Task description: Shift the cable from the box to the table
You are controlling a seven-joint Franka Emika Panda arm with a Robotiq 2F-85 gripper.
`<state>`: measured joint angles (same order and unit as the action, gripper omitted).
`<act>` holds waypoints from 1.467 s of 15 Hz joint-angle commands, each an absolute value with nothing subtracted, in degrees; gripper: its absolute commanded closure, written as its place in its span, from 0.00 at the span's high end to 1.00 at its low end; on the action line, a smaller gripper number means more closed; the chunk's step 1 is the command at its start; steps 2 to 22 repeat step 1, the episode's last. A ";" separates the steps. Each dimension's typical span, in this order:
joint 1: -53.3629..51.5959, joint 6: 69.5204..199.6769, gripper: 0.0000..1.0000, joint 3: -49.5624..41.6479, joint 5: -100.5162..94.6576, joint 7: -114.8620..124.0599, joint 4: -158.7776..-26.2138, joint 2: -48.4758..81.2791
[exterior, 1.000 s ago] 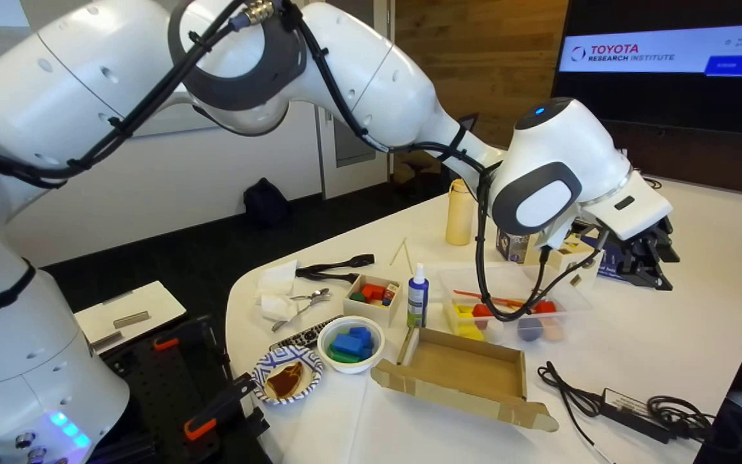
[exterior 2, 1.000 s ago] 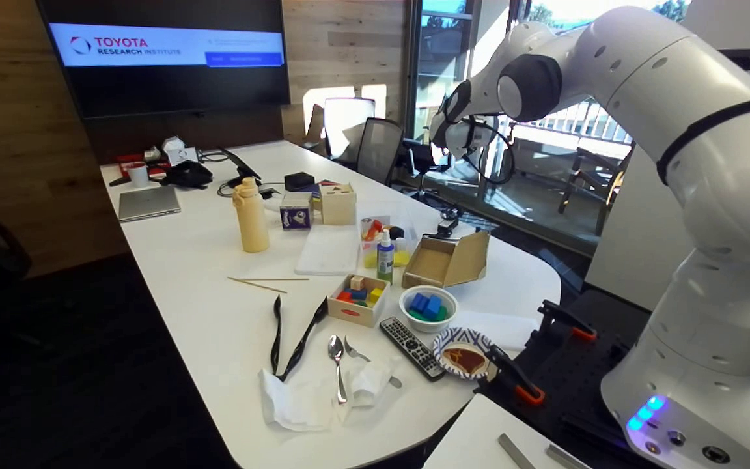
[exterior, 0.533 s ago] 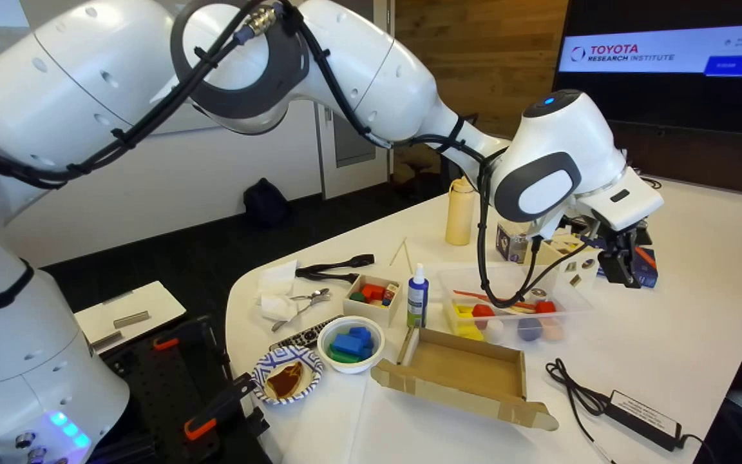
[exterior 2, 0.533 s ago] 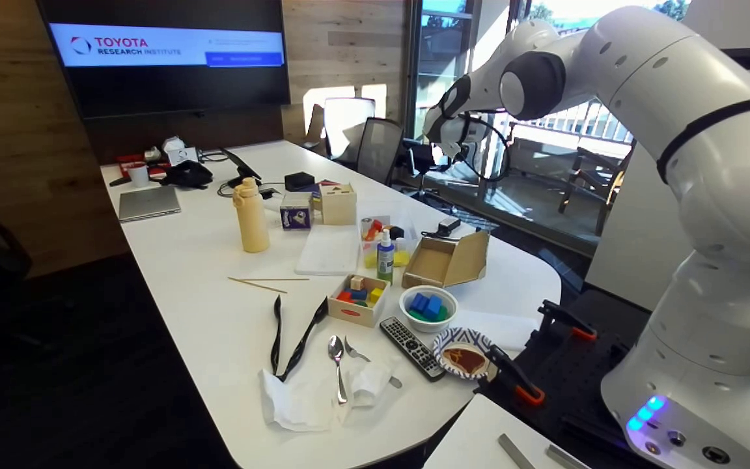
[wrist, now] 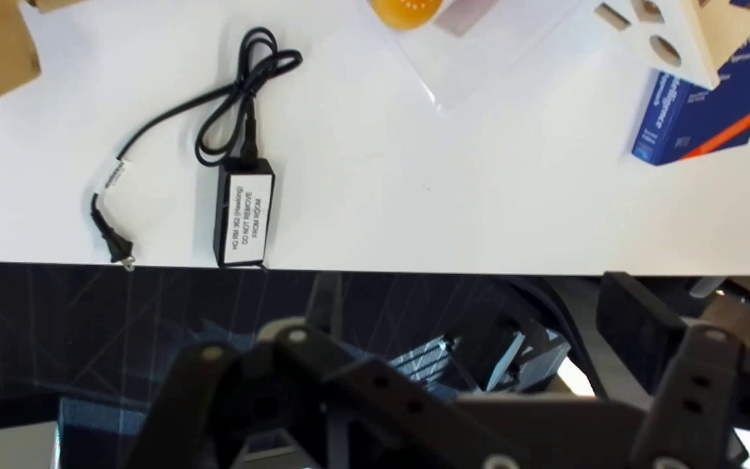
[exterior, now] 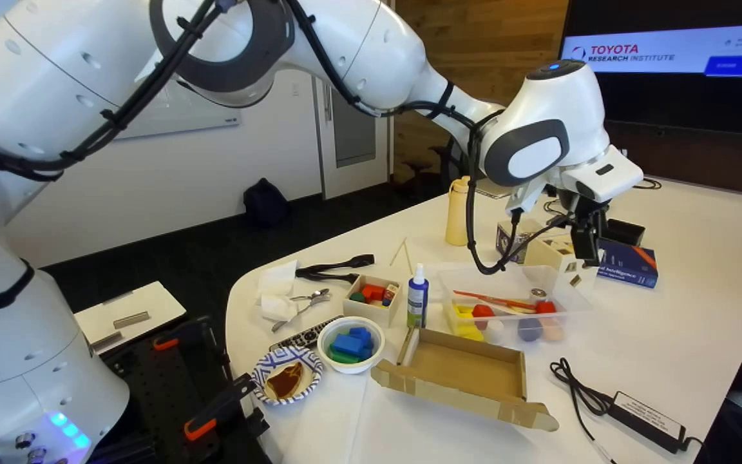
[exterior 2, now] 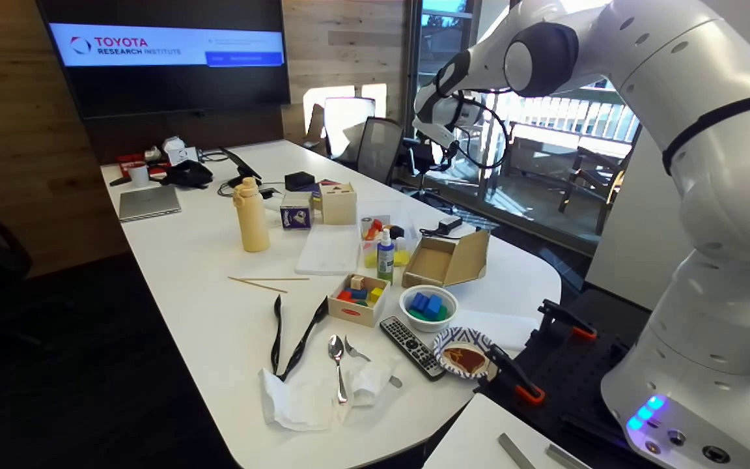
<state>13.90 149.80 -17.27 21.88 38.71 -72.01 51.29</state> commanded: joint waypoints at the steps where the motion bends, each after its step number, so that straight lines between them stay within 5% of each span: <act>1: 13.92 141.70 1.00 -16.30 21.39 35.27 -77.12 45.28; 22: 13.92 141.70 1.00 -16.30 21.39 35.27 -77.12 45.28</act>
